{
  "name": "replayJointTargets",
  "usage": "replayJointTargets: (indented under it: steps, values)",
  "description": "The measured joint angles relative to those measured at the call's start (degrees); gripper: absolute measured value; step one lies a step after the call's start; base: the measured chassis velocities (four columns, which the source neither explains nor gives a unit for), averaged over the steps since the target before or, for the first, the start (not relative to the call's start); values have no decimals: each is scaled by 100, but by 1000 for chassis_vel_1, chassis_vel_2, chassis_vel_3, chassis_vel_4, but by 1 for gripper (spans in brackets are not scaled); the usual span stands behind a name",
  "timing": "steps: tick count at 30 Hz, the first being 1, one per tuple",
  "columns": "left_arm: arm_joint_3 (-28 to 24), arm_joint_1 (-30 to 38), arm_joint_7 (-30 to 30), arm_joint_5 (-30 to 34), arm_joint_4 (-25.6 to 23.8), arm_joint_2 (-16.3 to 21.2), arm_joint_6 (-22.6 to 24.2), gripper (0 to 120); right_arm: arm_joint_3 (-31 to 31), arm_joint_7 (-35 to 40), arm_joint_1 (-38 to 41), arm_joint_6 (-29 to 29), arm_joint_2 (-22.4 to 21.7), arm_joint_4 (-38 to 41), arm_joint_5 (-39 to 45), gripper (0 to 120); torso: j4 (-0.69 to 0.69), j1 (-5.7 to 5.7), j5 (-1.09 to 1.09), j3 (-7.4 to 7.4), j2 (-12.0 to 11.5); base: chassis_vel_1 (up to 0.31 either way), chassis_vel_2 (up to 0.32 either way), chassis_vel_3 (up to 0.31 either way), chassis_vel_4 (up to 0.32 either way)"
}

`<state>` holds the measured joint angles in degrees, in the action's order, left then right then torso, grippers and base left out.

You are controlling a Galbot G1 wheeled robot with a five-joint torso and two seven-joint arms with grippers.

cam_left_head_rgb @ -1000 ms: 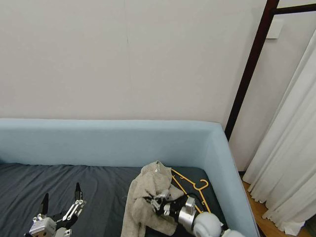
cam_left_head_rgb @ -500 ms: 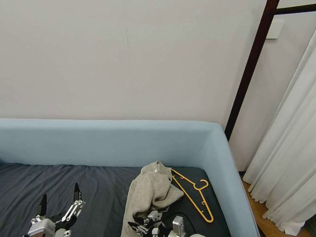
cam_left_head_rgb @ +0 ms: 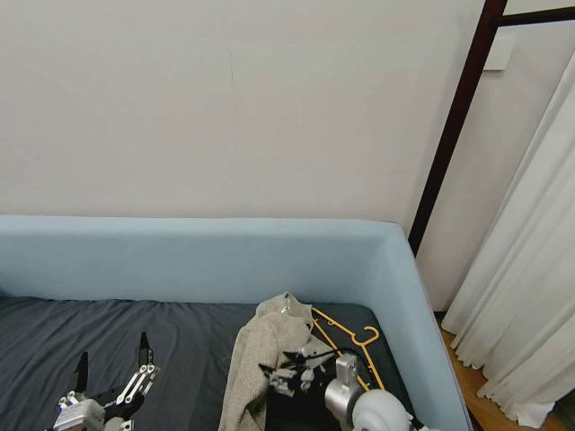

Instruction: Pick up the clothes from the sofa and hang them on the clothes hanger.

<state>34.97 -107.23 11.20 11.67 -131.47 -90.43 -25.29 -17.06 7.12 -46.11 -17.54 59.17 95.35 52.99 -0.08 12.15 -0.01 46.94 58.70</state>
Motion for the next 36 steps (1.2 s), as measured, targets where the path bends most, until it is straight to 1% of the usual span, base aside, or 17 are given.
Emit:
replayJointTargets:
  steps: [2,3,4,5,8,9,13,14,17,20,25,32,34,35,36]
  values:
    - [5,2,0,2,-18,10,0,100,50,118,141,-87,118,-277,72,99,0,0,1,0,0,0,0,0,0]
    - [15,9,1,9,-24,23,2,100,102,136,266,-111,226,-576,149,100,0,0,1,0,0,0,0,0,0]
    - [15,9,1,9,-24,23,2,100,102,136,266,-111,226,-576,149,100,0,0,1,0,0,0,0,0,0]
    - [30,21,2,19,-24,39,2,100,184,98,417,-113,374,-942,343,100,-1,0,0,0,0,0,0,0,0]
    - [54,57,24,26,24,59,-1,100,535,-387,647,-26,719,-1749,985,100,0,0,0,0,0,0,0,0,0]
    - [54,57,24,26,24,59,-1,100,535,-387,647,-26,719,-1749,985,100,0,0,0,0,0,0,0,0,0]
    - [60,104,37,31,85,84,-2,100,1032,-492,811,-164,1089,-2521,1249,100,-1,1,0,0,-1,0,0,0,0]
    - [60,104,37,31,85,84,-2,100,1032,-492,811,-164,1089,-2521,1249,100,-1,1,0,0,-1,0,0,0,0]
    - [89,154,53,37,147,111,-3,100,1312,-531,846,-376,1225,-2743,1391,100,-2,0,0,0,0,0,0,0,0]
    - [91,183,72,39,226,124,-10,100,1394,-610,835,-525,1306,-2787,1391,100,-1,0,0,0,-1,0,0,0,0]
    - [86,195,77,39,261,140,-16,100,1413,-736,802,-607,1392,-2861,1307,100,-1,0,0,0,0,0,0,0,0]
    - [111,194,123,49,306,226,-17,100,1441,-954,812,-692,1536,-3276,912,100,-1,0,0,0,0,0,0,0,0]
    - [121,196,144,52,318,236,-17,100,1447,-1035,808,-672,1568,-3303,868,93,-1,0,0,0,0,0,0,0,0]
    - [121,196,144,52,318,236,-17,100,1447,-1035,808,-672,1568,-3303,868,93,-1,0,0,0,0,0,0,0,0]
    - [121,199,153,54,320,236,-17,100,1448,-1105,800,-640,1574,-3296,854,88,0,0,0,-1,0,0,0,0,0]
